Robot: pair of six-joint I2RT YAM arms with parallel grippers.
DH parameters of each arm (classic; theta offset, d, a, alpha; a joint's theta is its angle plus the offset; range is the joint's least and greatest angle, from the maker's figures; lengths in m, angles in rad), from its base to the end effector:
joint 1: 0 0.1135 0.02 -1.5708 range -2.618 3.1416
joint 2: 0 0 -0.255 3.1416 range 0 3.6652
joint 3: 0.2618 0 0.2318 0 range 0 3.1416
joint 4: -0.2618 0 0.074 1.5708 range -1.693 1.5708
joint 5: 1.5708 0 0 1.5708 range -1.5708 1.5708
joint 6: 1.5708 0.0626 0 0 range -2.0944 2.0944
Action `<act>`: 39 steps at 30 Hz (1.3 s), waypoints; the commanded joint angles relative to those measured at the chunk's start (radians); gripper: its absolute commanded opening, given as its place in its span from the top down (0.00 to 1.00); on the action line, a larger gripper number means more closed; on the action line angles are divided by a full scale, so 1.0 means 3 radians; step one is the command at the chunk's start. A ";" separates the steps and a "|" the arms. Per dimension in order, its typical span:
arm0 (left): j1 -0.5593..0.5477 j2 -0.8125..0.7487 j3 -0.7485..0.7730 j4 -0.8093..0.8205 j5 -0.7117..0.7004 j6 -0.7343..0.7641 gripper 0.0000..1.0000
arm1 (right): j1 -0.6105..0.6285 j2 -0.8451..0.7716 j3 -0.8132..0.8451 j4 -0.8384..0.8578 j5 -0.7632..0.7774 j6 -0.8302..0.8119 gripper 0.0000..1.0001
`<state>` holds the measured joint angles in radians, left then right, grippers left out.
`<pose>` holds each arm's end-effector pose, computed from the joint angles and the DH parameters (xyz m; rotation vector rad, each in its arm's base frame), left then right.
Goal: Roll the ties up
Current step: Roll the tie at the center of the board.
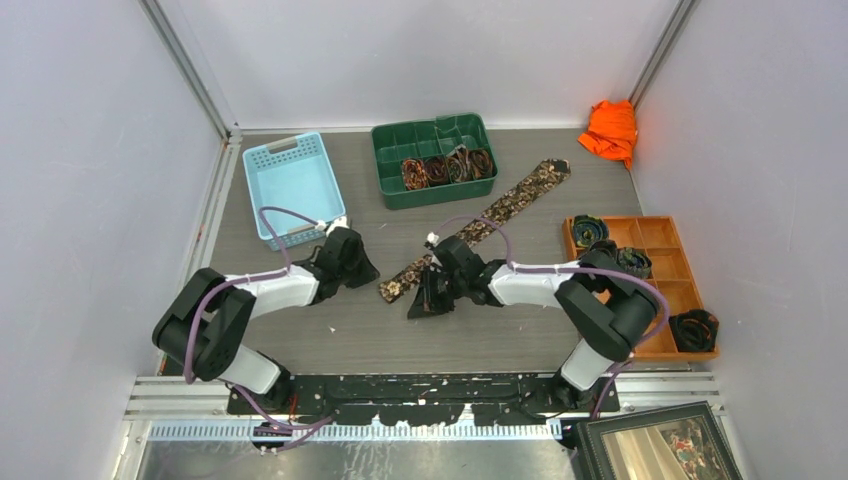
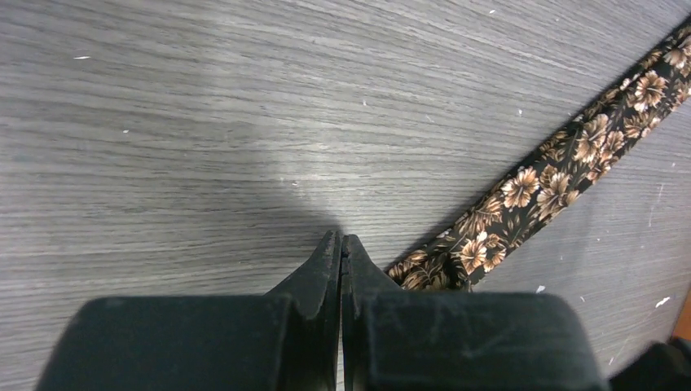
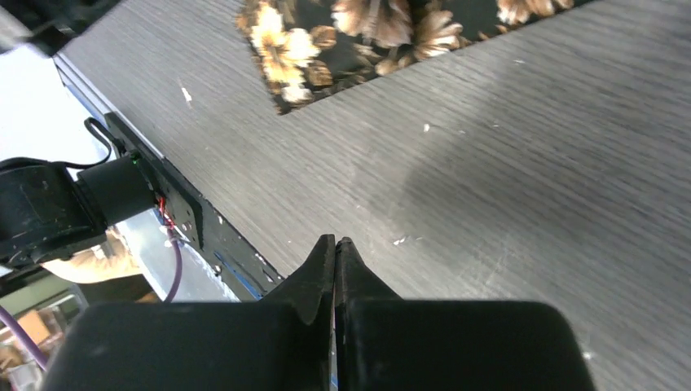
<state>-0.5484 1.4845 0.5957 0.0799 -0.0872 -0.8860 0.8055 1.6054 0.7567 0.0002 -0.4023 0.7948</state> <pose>0.2417 -0.1412 0.1329 -0.4545 2.4118 -0.5653 0.1963 0.2397 0.1412 -0.2222 2.6974 1.1146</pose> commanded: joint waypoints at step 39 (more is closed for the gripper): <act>0.0150 -0.0890 0.0317 -0.1002 -0.0572 0.0192 1.00 | 0.0106 -0.0083 0.0188 0.0165 0.0512 -0.0099 0.86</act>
<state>-0.5171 1.2999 0.5388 -0.0254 -0.0937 -0.9176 0.8143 1.7634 0.7780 0.2478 -0.3702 0.9264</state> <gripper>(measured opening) 0.006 0.071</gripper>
